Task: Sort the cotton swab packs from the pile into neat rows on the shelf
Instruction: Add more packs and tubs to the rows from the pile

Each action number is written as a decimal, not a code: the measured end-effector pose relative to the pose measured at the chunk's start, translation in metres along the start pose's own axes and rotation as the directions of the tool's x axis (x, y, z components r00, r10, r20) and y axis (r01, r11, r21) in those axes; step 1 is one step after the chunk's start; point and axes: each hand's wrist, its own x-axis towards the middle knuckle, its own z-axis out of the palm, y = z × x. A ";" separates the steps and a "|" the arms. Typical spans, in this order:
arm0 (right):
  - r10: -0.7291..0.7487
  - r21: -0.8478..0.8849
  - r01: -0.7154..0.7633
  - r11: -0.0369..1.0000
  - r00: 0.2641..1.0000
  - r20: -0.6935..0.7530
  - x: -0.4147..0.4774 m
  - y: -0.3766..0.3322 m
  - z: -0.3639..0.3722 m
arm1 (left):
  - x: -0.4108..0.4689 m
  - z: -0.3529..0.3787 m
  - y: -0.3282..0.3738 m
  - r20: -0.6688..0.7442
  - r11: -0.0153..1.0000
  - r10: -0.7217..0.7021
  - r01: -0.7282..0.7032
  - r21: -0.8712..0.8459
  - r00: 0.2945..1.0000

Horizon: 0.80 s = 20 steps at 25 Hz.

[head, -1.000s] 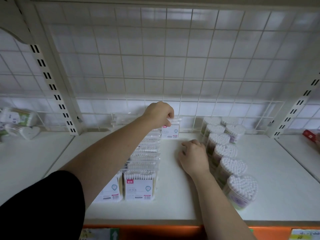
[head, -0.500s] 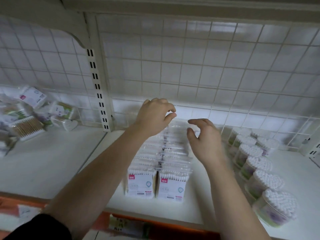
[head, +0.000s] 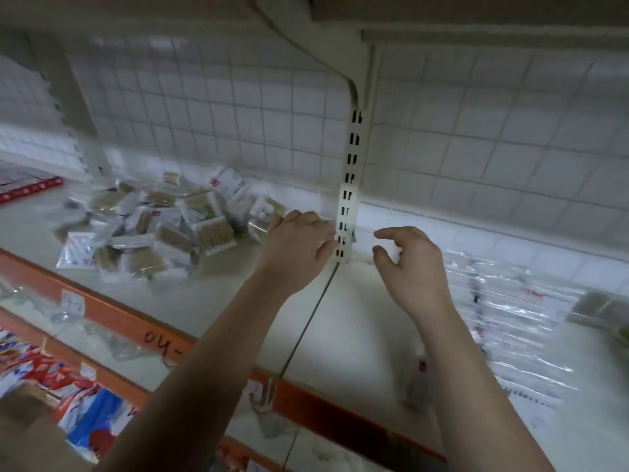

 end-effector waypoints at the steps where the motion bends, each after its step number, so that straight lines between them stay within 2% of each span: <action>1: -0.008 0.009 0.008 1.000 1.000 0.011 0.002 -0.011 0.013 | -0.007 -0.005 -0.016 0.008 1.000 -0.019 0.018 0.014 1.000; 10: -0.031 0.099 0.014 0.995 0.984 0.177 0.010 -0.084 0.138 | -0.062 -0.040 -0.150 0.030 0.976 -0.201 0.197 0.094 0.979; 15: -0.059 0.116 0.027 0.993 0.958 0.282 0.007 -0.117 0.196 | -0.097 -0.053 -0.210 -0.052 0.959 -0.271 0.274 0.072 0.961; 20: -0.108 0.114 0.070 0.991 0.923 0.370 0.004 -0.140 0.243 | -0.124 -0.059 -0.250 -0.056 0.950 -0.297 0.301 0.081 0.953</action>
